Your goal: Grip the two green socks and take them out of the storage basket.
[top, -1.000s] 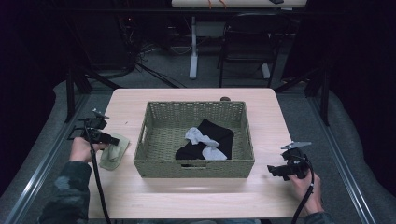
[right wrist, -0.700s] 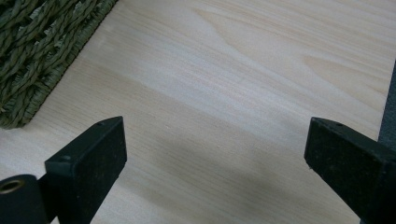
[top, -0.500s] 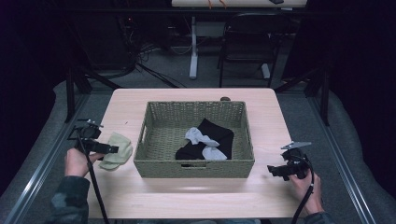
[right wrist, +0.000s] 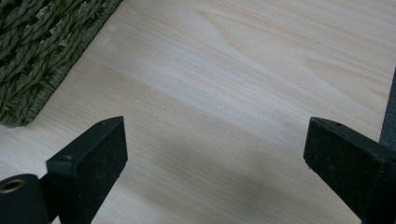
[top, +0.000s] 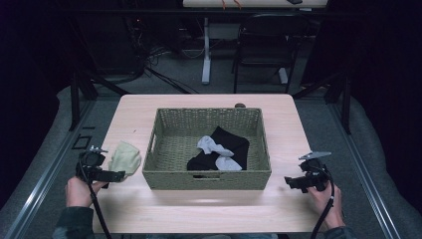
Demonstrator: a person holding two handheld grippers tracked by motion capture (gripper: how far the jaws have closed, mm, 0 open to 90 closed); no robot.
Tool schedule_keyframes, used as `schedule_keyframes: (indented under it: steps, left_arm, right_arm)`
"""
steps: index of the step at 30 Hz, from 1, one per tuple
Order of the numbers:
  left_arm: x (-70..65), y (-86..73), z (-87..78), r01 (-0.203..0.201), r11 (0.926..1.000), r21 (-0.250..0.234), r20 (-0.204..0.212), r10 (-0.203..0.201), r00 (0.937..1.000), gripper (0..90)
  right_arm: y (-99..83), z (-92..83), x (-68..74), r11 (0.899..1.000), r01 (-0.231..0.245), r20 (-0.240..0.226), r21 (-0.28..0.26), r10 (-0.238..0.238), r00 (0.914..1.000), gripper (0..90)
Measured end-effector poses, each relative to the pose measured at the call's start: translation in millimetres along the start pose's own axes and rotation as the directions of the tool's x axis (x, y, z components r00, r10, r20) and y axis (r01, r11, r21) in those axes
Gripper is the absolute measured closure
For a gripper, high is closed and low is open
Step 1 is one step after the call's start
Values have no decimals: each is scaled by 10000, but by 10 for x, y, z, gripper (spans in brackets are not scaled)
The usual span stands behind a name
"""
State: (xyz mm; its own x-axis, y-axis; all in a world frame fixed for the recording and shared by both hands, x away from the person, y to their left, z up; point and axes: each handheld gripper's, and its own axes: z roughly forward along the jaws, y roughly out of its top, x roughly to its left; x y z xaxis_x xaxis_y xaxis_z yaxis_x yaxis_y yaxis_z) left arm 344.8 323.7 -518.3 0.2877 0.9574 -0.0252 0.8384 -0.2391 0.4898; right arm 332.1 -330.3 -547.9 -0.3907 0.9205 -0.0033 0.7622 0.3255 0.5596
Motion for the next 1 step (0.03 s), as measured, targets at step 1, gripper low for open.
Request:
schedule_keyframes:
  steps: [1]
  left_arm:
    - [4,-4,6,45,10000,-48,-9,-45,10000,2]
  right_arm:
    - [0,0,0,10000,5,-4,-10,-5,10000,53]
